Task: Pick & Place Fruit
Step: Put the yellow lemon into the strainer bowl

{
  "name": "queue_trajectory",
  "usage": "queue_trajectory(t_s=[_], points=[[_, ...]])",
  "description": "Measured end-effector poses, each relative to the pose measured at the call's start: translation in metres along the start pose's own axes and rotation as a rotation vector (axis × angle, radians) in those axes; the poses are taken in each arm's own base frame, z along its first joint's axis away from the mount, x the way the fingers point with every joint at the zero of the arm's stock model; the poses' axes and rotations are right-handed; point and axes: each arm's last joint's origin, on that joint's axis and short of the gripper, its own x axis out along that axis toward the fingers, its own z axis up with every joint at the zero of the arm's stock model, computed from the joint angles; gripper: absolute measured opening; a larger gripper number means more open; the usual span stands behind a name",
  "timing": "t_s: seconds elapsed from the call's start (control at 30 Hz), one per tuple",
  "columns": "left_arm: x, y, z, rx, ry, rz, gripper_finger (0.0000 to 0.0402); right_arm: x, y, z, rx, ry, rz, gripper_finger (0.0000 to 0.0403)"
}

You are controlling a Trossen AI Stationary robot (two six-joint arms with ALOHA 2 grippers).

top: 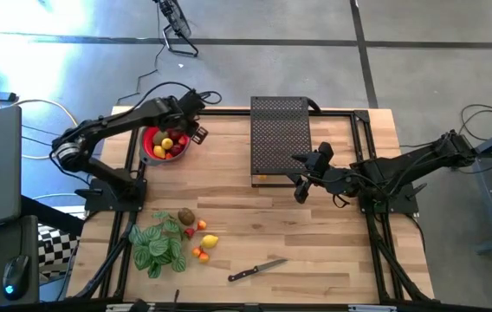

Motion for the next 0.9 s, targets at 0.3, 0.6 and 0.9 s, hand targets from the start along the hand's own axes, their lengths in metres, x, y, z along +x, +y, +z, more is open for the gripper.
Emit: queue_trajectory(t_s=[0.3,0.6,0.9], points=[[-0.036,-0.017,-0.006,0.125,-0.145,-0.087,0.0042,0.0,0.0,0.0,0.0,0.0,0.0,0.0258],[-0.074,-0.031,-0.023,0.202,-0.243,-0.183,0.0006,0.0,0.0,0.0,0.0,0.0,0.0,0.0258],[-0.104,-0.049,-0.043,0.314,-0.294,-0.377,0.0005,0.0,0.0,0.0,0.0,0.0,0.0,0.0258]])
